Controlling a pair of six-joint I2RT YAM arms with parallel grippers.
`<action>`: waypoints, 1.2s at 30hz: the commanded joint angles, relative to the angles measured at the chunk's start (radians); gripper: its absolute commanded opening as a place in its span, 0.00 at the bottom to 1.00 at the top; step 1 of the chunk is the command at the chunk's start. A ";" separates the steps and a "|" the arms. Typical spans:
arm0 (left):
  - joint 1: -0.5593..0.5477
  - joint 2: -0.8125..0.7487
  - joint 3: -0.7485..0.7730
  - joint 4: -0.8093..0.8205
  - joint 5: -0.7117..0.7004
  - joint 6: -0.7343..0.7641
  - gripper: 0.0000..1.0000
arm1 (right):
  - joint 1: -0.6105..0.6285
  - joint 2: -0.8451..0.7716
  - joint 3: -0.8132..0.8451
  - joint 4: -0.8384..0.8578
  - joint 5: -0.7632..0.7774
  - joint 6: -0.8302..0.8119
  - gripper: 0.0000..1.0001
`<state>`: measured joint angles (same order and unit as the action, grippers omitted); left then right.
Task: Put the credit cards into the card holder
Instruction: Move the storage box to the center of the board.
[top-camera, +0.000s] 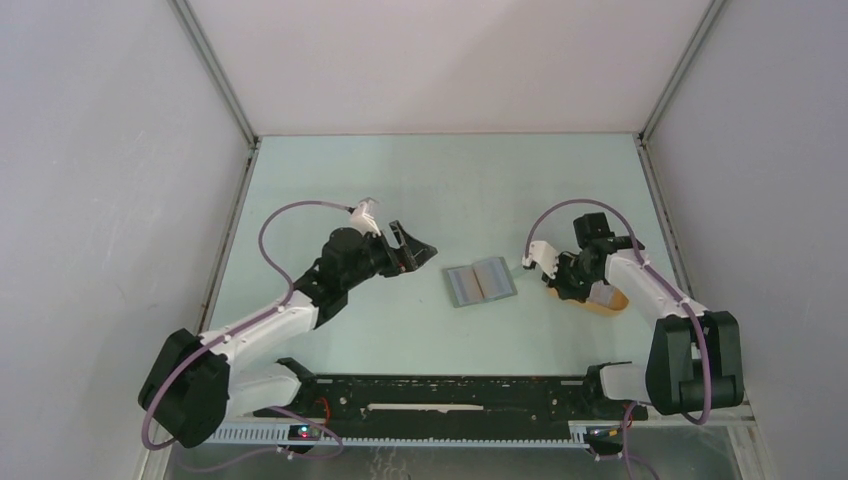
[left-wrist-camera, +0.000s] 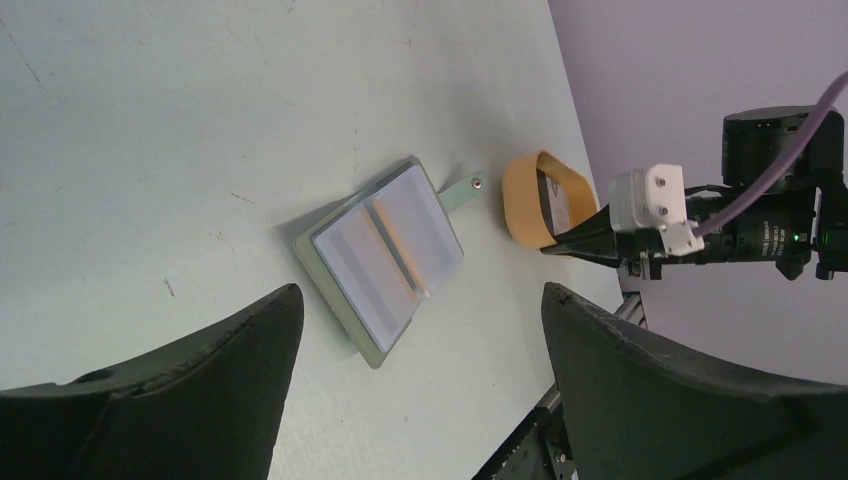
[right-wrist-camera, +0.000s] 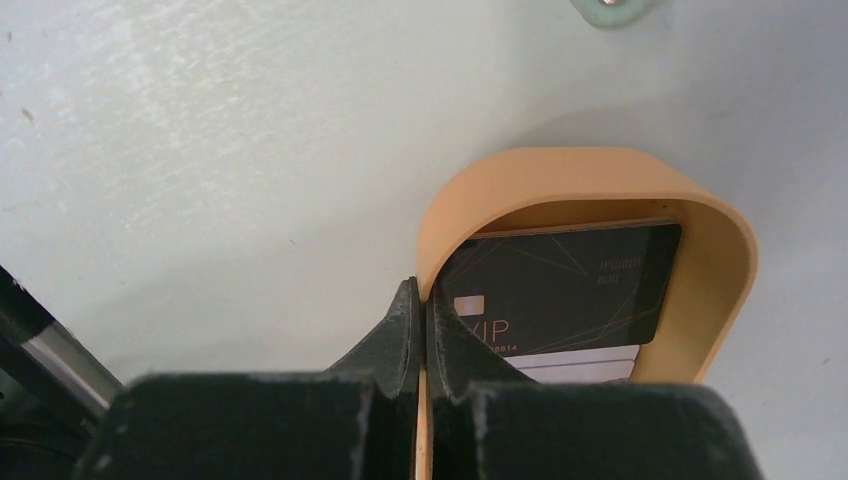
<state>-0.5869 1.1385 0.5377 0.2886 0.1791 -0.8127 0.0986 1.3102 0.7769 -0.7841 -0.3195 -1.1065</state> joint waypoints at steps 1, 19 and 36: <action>-0.005 -0.046 -0.018 -0.005 -0.032 0.028 0.93 | 0.037 -0.044 0.005 -0.013 -0.020 -0.180 0.00; -0.009 -0.114 -0.105 0.054 -0.047 -0.013 0.93 | 0.087 -0.017 0.005 -0.082 0.023 -0.406 0.01; -0.021 -0.102 -0.084 0.062 -0.047 -0.016 0.93 | -0.107 -0.152 0.125 -0.243 -0.132 -0.299 0.50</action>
<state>-0.6003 1.0500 0.4538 0.3271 0.1413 -0.8230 0.0437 1.2419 0.7952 -0.9348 -0.3298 -1.4929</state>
